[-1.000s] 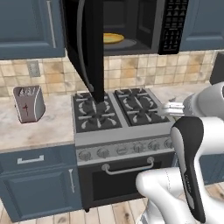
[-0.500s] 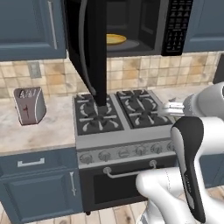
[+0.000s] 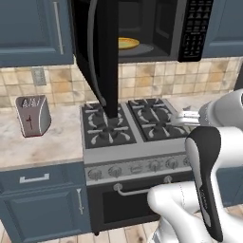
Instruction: Transport the fish from the fridge to the microwave and turn on the microwave.
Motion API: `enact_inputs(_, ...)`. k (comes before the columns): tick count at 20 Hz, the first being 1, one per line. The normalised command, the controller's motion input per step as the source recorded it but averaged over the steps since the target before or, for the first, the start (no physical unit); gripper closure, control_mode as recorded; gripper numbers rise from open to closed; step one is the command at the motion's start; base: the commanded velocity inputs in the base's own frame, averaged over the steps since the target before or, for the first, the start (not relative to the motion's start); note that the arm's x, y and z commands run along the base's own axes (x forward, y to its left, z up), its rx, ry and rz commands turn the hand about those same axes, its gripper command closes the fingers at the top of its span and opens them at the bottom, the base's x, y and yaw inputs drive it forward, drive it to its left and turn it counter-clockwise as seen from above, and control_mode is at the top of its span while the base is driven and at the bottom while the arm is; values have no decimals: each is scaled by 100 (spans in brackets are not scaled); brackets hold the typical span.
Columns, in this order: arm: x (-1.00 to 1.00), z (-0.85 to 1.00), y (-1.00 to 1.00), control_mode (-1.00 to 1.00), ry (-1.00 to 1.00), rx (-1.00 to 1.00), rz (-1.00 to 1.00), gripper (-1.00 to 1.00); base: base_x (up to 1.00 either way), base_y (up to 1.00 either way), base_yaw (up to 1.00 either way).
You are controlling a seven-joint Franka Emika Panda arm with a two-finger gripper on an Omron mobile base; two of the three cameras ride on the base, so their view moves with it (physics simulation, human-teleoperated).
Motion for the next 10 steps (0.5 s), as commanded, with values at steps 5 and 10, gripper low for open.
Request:
enact_inputs(5,0,0,0,100,0,0,0,100,33,22,2)
enact_inputs(10,0,0,0,100,0,0,0,100,36,20,2)
